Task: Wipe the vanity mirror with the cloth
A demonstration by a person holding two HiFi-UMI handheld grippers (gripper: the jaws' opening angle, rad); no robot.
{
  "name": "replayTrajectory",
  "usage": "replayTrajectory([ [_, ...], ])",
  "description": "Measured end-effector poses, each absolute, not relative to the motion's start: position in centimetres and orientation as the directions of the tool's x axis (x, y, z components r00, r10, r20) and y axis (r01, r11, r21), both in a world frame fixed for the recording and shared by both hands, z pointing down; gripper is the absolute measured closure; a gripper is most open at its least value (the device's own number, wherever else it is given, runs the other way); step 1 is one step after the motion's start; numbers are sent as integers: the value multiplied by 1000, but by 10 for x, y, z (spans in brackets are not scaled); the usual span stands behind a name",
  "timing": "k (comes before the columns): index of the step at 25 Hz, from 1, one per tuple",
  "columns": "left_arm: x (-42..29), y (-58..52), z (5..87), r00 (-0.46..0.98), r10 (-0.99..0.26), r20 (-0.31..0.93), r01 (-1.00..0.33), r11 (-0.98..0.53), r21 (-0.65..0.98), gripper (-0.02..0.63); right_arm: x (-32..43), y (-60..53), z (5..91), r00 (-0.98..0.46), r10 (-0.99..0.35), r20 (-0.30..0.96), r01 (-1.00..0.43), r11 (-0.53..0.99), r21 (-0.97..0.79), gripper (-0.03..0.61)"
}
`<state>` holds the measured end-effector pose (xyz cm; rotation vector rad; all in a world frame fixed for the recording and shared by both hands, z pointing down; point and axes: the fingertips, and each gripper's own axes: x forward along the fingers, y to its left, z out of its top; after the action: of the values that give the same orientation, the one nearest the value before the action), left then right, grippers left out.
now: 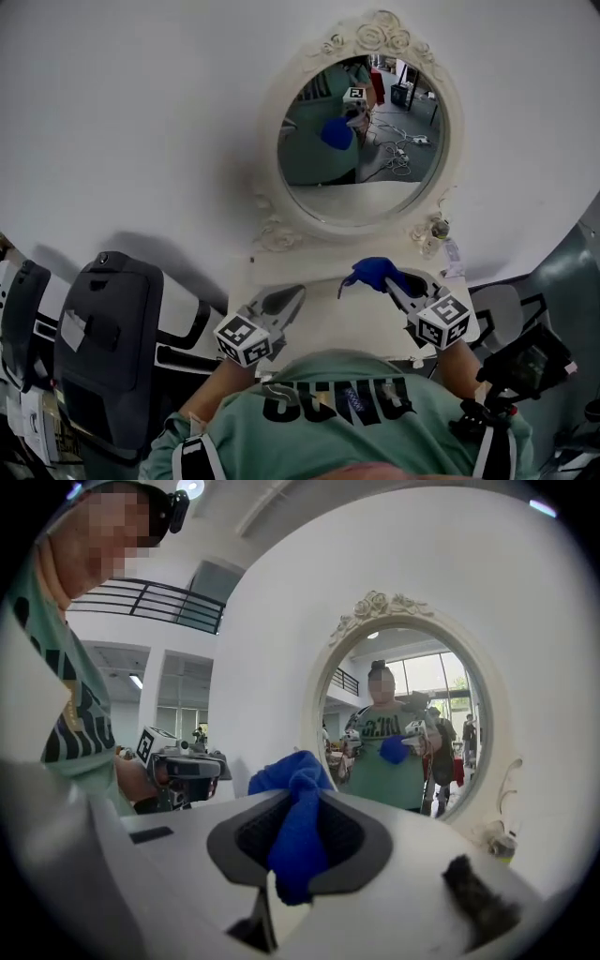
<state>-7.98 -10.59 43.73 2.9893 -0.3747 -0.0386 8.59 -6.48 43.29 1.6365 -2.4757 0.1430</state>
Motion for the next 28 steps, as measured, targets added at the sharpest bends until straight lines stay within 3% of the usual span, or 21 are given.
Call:
replayTrajectory([
  [8, -67, -180, 427, 950, -304, -66, -292, -945, 151, 604, 95, -154, 403, -398, -895, 201, -881, 434, 186, 522],
  [13, -44, -185, 429, 912, -403, -75, -384, -904, 187, 604, 86, -213, 359, -418, -889, 187, -716, 449, 534, 522],
  [19, -56, -185, 433, 859, -509, -46, -494, -850, 183, 604, 49, -306, 263, -303, -952, -31, -416, 103, 903, 522],
  [28, -115, -208, 457, 808, -587, -52, -566, -797, 210, 604, 7, -386, 233, -164, -956, -244, -145, -221, 964, 517],
])
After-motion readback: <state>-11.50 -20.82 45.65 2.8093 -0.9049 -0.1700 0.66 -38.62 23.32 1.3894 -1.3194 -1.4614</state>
